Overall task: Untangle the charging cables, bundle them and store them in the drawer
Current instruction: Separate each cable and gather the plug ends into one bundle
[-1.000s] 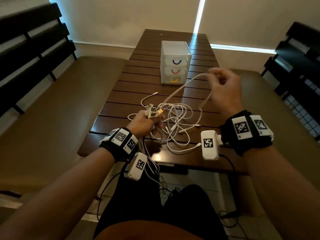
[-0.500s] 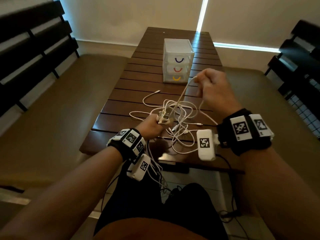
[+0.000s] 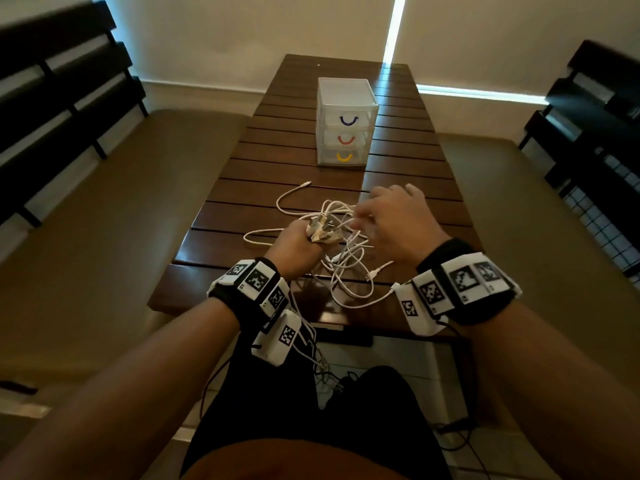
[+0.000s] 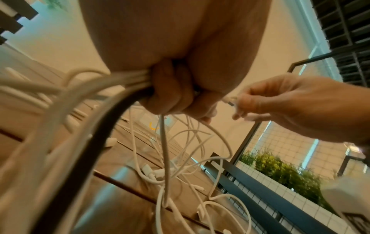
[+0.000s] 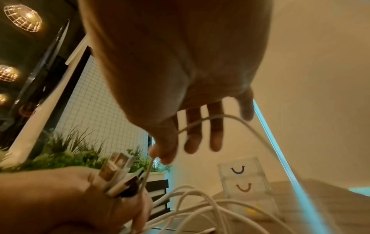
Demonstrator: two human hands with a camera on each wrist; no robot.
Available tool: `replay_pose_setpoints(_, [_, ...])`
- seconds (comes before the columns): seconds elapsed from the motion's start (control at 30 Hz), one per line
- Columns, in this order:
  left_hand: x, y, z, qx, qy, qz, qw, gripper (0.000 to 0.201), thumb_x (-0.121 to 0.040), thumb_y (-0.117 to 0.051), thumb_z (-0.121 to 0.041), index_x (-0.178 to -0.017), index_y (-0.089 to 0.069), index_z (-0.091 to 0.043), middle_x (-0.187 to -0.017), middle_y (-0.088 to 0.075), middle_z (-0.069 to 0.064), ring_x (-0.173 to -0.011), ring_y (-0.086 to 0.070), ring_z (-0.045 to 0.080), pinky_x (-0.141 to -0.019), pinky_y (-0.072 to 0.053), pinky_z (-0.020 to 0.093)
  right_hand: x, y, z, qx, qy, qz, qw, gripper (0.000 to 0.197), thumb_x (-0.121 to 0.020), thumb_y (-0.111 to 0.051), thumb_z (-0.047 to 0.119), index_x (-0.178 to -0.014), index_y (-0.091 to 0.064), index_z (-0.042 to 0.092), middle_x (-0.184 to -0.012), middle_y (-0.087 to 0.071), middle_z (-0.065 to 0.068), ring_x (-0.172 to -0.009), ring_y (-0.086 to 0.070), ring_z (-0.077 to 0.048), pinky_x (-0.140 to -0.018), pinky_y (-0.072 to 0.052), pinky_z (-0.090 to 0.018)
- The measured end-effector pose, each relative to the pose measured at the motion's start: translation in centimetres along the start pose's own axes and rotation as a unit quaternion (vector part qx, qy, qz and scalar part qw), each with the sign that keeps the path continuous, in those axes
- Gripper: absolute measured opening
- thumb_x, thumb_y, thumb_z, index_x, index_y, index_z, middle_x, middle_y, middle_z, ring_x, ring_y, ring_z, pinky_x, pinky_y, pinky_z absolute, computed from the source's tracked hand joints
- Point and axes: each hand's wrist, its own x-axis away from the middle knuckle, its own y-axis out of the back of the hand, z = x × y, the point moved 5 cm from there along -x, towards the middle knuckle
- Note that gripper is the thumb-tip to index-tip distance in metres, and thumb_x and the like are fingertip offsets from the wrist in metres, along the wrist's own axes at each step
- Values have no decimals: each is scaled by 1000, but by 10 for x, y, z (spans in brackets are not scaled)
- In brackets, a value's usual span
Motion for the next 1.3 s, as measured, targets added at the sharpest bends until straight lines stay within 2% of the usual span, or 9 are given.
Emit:
replay_pose_setpoints(0.13, [-6, 6, 12, -44, 40, -27, 998, 20, -85, -68, -27, -66, -61, -25, -69, -64, -7, -72, -61, 13, -66, -47, 27, 0, 29, -22, -244, -16, -187, 951, 15, -93, -57, 26, -89, -71, 29, -80, -65, 14, -76, -60, -10, -74, -49, -35])
replay_pose_setpoints(0.27, [-14, 11, 19, -60, 72, -26, 995, 12, -82, -68, -33, -83, -70, -21, -86, -72, 1, -87, -67, 21, -81, -54, 37, 10, 50, -46, -347, -57, -290, 890, 19, -91, -56, 18, -86, -69, 31, -72, -60, 19, -71, -55, -1, -69, -44, -21])
replay_pose_setpoints(0.37, [-14, 17, 31, -64, 111, -50, 990, 21, -84, -69, -37, -88, -71, -16, -90, -72, 6, -89, -66, 23, -74, -49, 29, 20, 56, -75, -382, -110, -328, 857, 28, -92, -53, 16, -78, -66, 36, -70, -60, 19, -72, -57, -2, -71, -48, -26])
replay_pose_setpoints(0.5, [-13, 15, 26, -55, 100, -70, 991, 22, -83, -71, -41, -84, -70, -19, -86, -70, 2, -86, -64, 20, -70, -44, 26, 26, 42, -94, -212, -221, -275, 911, 28, -92, -51, 20, -117, -62, 18, -112, -61, -2, -107, -55, -18, -95, -46, -42])
replay_pose_setpoints(0.6, [-15, 6, 13, -59, 56, -60, 995, 17, -84, -71, -38, -74, -66, -24, -77, -67, -5, -82, -64, 16, -67, -43, 25, 19, 33, -51, -79, -85, -261, 958, 54, -82, -54, 18, -136, -49, 13, -132, -50, -13, -123, -47, -31, -104, -37, -49])
replay_pose_setpoints(0.73, [-15, 5, 10, -32, 32, -76, 996, 24, -77, -72, -45, -73, -67, -21, -76, -70, -4, -78, -66, 17, -71, -54, 36, 3, -16, 0, -79, 5, -30, 996, 38, -95, -49, 30, -132, -53, 18, -124, -60, -6, -119, -52, -27, -104, -33, -42])
replay_pose_setpoints(0.87, [-6, 15, 6, -35, 27, -108, 993, 22, -84, -71, -35, -69, -65, -19, -72, -67, -3, -72, -62, 14, -62, -46, 28, -4, -18, 3, -176, -8, -73, 982, 21, -98, -48, 30, -92, -67, 21, -83, -65, 4, -83, -61, -21, -73, -47, -34])
replay_pose_setpoints(1.17, [-16, 9, -6, -49, 18, -102, 993, 17, -85, -71, -30, -78, -66, -15, -78, -68, 0, -78, -62, 17, -67, -44, 27, -1, -3, -14, -309, -63, -179, 932, 20, -94, -50, 20, -87, -69, 18, -70, -59, 14, -71, -59, -15, -70, -51, -39])
replay_pose_setpoints(1.3, [-14, 18, 14, -49, 80, -123, 988, 15, -88, -68, -27, -90, -70, -12, -82, -64, 0, -80, -56, 15, -70, -37, 24, 2, 22, -50, -330, -139, -241, 902, 20, -93, -47, 23, -81, -63, 20, -72, -62, 4, -70, -61, -22, -69, -52, -44])
